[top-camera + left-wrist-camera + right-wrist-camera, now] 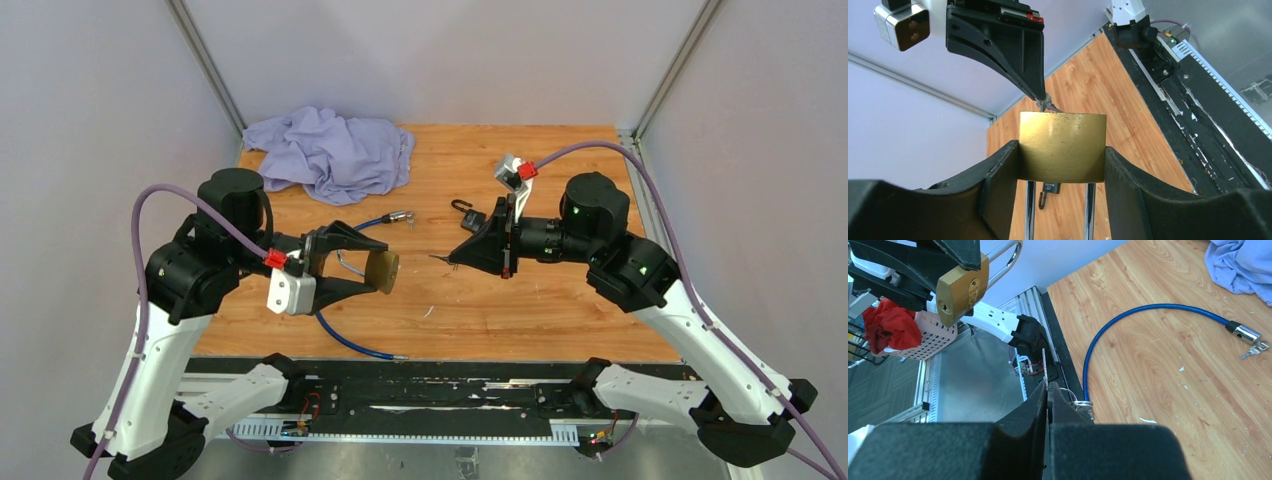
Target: Unlock with the key
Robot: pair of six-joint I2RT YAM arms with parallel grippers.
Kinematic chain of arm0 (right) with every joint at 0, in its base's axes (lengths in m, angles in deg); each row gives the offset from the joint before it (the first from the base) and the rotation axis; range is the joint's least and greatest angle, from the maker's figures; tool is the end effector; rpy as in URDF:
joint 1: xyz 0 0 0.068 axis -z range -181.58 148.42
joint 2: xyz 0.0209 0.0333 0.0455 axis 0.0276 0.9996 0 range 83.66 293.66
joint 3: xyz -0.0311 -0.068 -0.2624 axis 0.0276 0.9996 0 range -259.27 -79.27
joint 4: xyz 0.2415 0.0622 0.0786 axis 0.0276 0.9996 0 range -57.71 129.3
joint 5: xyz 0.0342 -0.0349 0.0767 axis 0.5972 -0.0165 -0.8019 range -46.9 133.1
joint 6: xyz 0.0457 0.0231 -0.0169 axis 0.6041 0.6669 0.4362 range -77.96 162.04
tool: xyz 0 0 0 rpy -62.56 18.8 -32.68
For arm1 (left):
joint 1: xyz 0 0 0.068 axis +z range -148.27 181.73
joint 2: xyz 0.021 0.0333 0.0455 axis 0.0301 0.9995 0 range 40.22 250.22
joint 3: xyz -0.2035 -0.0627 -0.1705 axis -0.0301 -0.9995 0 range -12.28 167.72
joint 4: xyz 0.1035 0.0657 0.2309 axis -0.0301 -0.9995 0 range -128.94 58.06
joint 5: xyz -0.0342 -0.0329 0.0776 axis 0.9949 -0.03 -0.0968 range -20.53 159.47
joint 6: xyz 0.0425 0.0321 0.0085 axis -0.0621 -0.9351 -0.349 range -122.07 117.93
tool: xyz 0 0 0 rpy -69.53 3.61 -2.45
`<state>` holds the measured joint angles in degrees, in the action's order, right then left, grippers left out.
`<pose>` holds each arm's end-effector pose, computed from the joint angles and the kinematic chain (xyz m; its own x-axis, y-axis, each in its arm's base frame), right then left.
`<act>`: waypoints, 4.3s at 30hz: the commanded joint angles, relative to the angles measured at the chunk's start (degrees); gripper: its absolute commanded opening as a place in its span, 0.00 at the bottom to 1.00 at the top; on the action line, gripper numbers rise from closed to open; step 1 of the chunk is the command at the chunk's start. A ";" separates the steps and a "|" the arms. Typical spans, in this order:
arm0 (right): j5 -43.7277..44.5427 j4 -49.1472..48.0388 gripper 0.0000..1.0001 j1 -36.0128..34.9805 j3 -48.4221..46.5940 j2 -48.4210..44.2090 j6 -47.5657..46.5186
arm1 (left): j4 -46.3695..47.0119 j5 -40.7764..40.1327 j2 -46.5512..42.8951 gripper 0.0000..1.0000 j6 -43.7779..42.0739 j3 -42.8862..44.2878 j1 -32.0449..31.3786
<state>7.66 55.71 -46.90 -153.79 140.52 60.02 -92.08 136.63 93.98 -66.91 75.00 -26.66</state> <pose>0.1214 0.1520 0.4558 -0.3712 -0.0177 -0.9284 -0.9151 0.1767 0.3625 0.0843 -0.0829 0.4724 0.6555 0.0451 -0.7538 0.7434 -0.2140 0.6336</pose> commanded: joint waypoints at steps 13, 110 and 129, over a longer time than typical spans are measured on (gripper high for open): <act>23.09 6.50 0.01 -0.83 0.94 -4.17 -4.41 | 1.40 -32.39 11.85 0.00 21.86 -11.54 0.78; 33.23 14.33 0.01 2.70 -0.32 -5.84 -3.72 | 27.16 -60.52 35.34 0.98 9.20 -34.67 -1.49; 32.37 13.01 0.01 2.97 1.20 -5.88 -2.52 | 39.82 -72.03 33.10 0.86 7.81 -42.70 -6.50</act>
<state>39.81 70.16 -44.63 -151.97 135.07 57.24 -53.76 65.83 127.27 -58.10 33.76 -32.21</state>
